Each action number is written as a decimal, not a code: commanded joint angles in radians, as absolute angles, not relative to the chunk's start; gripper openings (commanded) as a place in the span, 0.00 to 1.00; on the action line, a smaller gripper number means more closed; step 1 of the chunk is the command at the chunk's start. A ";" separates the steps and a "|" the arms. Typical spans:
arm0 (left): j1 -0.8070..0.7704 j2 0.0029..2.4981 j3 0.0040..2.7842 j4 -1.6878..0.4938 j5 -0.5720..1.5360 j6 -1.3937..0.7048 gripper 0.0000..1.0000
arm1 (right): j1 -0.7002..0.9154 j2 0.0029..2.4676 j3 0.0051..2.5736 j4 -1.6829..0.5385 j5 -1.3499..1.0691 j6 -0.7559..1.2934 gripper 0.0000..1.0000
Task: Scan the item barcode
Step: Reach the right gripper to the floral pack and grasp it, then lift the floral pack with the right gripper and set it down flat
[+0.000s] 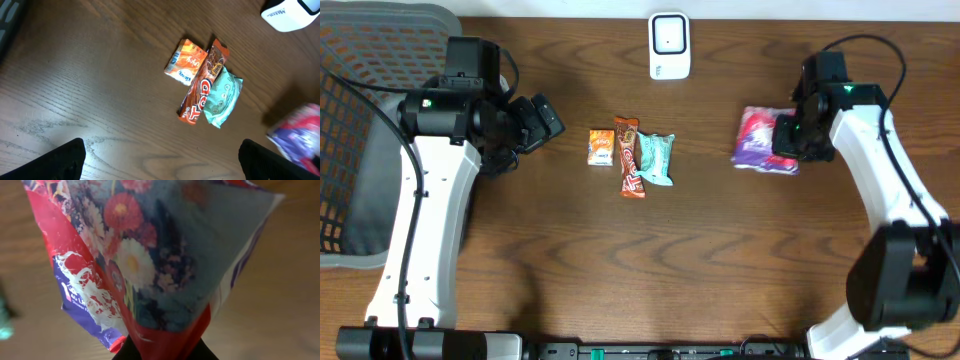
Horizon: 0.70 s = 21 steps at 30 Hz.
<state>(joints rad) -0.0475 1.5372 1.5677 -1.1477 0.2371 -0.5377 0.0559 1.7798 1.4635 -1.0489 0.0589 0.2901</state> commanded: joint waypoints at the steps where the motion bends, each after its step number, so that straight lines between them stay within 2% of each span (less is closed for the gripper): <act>1: -0.044 1.543 1.575 -1.151 0.235 -0.525 0.98 | 0.121 1.742 1.478 -1.091 0.466 0.475 0.01; 4: -0.044 1.543 1.575 -1.151 0.235 -0.524 0.98 | 0.171 1.755 1.464 -1.151 0.658 0.586 0.01; 8: -0.044 1.543 1.575 -1.151 0.235 -0.525 0.98 | 0.225 1.785 1.393 -1.156 0.773 0.683 0.01; 16: -0.044 1.543 1.575 -1.151 0.235 -0.524 0.98 | 0.326 1.871 1.366 -1.137 0.761 0.702 0.02; 17: -0.044 1.543 1.575 -1.151 0.235 -0.524 0.98 | 0.344 1.880 1.366 -1.123 0.735 0.702 0.04; 20: -0.044 1.543 1.575 -1.151 0.235 -0.525 0.98 | 0.400 1.893 1.366 -1.075 0.643 0.697 0.27; 21: -0.044 1.543 1.575 -1.151 0.235 -0.525 0.98 | 0.418 1.893 1.366 -1.057 0.614 0.696 0.39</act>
